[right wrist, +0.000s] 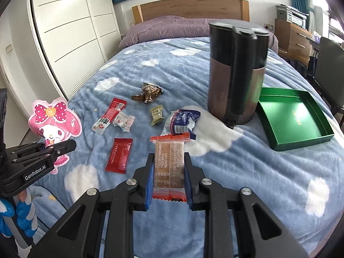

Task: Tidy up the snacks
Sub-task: 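Carry the pink bag and wafer bar with both tools over the green tray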

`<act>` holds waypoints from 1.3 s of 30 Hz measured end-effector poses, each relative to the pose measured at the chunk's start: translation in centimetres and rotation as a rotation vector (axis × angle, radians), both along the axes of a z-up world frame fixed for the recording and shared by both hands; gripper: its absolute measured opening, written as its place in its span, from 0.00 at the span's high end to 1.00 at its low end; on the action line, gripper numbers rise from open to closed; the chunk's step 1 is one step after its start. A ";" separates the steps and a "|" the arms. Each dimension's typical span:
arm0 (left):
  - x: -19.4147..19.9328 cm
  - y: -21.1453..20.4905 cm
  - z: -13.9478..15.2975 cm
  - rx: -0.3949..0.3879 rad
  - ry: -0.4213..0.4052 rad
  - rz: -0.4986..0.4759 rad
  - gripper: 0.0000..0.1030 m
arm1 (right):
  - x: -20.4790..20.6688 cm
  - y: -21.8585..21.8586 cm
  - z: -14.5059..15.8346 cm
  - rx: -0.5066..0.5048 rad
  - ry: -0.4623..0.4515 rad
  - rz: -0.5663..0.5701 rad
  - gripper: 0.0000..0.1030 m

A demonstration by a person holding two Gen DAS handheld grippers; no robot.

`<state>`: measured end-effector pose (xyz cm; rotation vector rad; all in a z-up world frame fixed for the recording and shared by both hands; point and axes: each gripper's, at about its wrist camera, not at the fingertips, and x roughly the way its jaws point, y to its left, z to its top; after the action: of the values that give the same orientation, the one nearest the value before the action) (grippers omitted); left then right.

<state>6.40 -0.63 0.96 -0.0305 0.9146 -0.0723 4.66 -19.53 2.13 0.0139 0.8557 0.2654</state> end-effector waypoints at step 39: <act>17.8 -38.9 -2.8 0.091 0.079 -0.533 0.93 | 18.8 -35.6 -3.1 -0.093 -0.002 -0.412 0.51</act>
<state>24.19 -39.48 -1.83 0.2977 0.9847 -0.5271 23.42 -55.13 -1.01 0.1017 0.8419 -0.1605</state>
